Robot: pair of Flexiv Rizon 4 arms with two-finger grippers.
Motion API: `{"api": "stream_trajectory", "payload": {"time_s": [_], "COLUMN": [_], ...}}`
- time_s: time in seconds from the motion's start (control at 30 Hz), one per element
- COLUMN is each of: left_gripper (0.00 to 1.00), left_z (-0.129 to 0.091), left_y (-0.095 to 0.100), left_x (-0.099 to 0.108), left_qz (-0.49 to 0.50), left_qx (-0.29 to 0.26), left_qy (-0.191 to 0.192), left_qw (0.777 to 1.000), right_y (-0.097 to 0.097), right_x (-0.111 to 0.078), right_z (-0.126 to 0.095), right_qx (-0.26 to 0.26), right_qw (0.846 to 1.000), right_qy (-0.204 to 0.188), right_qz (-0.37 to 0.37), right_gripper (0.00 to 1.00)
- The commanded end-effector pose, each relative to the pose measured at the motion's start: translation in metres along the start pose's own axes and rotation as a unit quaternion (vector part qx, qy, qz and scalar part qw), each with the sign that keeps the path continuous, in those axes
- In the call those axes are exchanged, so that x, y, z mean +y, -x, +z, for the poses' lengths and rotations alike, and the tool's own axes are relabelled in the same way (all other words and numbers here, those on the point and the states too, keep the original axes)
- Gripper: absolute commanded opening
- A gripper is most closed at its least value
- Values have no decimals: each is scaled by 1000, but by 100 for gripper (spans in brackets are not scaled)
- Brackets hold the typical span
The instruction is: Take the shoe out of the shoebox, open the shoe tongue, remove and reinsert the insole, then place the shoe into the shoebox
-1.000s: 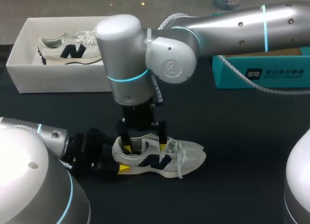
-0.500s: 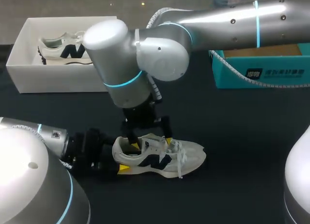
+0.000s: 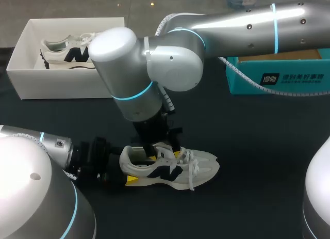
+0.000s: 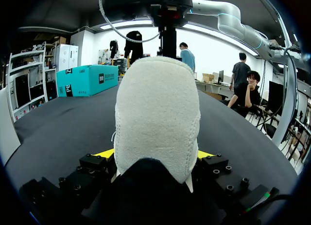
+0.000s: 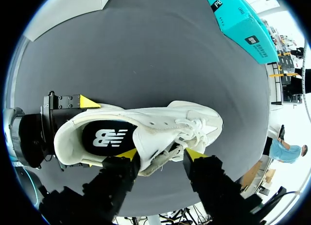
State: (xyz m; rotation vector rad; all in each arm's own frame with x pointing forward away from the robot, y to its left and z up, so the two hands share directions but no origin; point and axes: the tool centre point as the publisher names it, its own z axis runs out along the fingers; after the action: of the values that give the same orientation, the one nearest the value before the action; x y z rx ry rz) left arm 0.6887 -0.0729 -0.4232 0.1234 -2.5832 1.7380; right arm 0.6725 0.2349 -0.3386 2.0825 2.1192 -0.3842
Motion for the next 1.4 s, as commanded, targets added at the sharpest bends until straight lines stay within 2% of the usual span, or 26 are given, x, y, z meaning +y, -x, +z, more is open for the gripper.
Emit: {"api": "stream_trajectory", "payload": {"time_s": [0.03,0.43,0.67,0.8,1.2,1.4], "left_gripper": [0,0,0,0,0,0], "left_z": [0,0,0,0,0,0], "left_y": [-1,-1,-1,-1,-1,-1], "left_x": [0,0,0,0,0,0], "left_qz": [0,0,0,0,0,0], "left_qx": [0,0,0,0,0,0], "left_qy": [1,1,1,1,1,1], "left_qw": [1000,1000,1000,1000,1000,1000], "right_y": [8,42,72,81,110,127], "right_x": [-8,-5,-11,-14,-24,-29], "right_z": [-1,-11,-9,-7,10,29], "right_qx": [4,41,65,68,77,90], "right_qw": [976,974,972,972,969,967], "right_qy": [32,26,28,28,31,34], "right_qz": [214,223,223,224,232,237], "right_gripper": [0,0,0,0,0,0]}}
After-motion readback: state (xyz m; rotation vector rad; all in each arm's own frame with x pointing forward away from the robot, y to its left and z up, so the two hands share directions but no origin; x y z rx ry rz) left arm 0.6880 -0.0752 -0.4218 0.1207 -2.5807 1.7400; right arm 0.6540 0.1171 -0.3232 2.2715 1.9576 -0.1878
